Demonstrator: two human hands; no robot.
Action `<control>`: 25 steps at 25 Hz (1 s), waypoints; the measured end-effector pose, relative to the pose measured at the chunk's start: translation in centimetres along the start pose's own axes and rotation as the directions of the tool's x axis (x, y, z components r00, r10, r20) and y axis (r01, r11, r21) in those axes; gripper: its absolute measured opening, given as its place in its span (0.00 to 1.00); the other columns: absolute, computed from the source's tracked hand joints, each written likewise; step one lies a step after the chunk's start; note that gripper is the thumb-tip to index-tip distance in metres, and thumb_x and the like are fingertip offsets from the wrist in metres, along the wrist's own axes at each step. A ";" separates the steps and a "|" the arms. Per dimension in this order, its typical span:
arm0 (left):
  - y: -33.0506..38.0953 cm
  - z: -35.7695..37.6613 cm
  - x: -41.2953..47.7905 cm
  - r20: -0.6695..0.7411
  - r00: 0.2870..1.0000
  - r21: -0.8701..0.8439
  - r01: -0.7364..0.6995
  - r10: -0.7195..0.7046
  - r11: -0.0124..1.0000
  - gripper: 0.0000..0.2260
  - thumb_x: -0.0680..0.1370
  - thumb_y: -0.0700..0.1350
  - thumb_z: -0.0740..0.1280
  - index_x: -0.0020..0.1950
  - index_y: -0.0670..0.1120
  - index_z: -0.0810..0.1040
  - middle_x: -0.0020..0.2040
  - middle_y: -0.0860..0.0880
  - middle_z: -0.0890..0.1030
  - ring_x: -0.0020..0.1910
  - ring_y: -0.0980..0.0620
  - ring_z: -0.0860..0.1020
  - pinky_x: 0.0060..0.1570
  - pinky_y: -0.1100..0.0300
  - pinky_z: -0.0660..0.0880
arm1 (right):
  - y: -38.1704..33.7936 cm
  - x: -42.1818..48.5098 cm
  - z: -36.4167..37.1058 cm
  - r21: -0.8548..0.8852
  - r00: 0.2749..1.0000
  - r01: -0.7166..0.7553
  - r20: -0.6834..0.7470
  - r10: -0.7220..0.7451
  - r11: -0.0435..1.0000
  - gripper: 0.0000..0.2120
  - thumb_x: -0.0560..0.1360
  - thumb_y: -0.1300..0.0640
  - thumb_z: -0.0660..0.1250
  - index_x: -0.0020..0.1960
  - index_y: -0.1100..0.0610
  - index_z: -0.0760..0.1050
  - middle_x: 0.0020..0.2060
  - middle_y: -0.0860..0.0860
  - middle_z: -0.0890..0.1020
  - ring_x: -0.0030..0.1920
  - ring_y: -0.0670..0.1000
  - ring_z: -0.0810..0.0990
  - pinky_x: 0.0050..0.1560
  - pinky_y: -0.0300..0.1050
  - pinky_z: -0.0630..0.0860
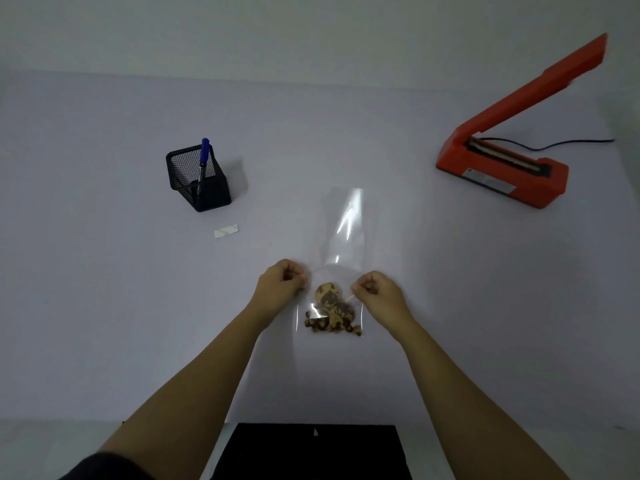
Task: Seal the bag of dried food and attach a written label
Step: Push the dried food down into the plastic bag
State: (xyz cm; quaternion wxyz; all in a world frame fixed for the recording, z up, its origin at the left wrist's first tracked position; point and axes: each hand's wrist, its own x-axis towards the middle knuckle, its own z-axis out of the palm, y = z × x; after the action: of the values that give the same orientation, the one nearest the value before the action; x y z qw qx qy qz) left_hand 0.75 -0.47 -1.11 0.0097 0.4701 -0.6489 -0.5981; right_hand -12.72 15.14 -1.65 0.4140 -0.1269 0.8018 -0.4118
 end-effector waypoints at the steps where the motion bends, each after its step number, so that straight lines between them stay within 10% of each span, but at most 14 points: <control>1: 0.0 0.1 -0.2 0.037 0.999 -0.055 0.007 -0.004 0.998 0.03 0.76 0.39 0.65 0.43 0.46 0.75 0.42 0.44 0.82 0.41 0.48 0.80 0.45 0.56 0.77 | 0.0 -0.1 0.0 0.098 0.999 -0.028 0.037 0.024 0.995 0.03 0.76 0.59 0.65 0.44 0.57 0.72 0.44 0.52 0.82 0.44 0.50 0.81 0.44 0.37 0.75; 9: 0.1 -0.2 -0.6 0.217 0.974 -0.114 -0.040 0.065 0.993 0.11 0.72 0.37 0.71 0.48 0.47 0.71 0.37 0.46 0.83 0.40 0.50 0.81 0.47 0.54 0.76 | 0.3 -0.8 -0.7 0.218 0.991 0.029 0.122 -0.057 0.975 0.11 0.69 0.61 0.73 0.44 0.56 0.71 0.43 0.56 0.85 0.44 0.53 0.83 0.49 0.47 0.78; 20: -0.5 1.7 -1.2 0.000 0.962 0.160 -0.269 0.272 0.950 0.26 0.74 0.39 0.69 0.68 0.50 0.62 0.47 0.49 0.77 0.42 0.53 0.79 0.45 0.63 0.78 | 0.7 -0.9 0.8 0.002 0.981 0.183 -0.070 -0.183 0.983 0.16 0.68 0.59 0.75 0.49 0.56 0.70 0.39 0.50 0.83 0.42 0.43 0.81 0.41 0.30 0.76; 25: -2.3 2.1 -1.0 0.021 0.873 0.431 -0.448 0.488 0.783 0.07 0.75 0.39 0.68 0.52 0.41 0.79 0.49 0.45 0.76 0.45 0.50 0.76 0.48 0.64 0.74 | 1.0 -1.0 0.6 -0.011 0.982 0.168 -0.091 -0.168 0.986 0.23 0.68 0.60 0.75 0.57 0.55 0.66 0.37 0.50 0.79 0.37 0.44 0.78 0.38 0.27 0.73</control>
State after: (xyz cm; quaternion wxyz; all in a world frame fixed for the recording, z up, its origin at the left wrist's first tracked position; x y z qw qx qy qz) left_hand 1.52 2.12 -2.99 0.0855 0.3120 -0.8577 -0.3996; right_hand -11.55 15.96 -2.01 0.3406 -0.1757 0.8070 -0.4493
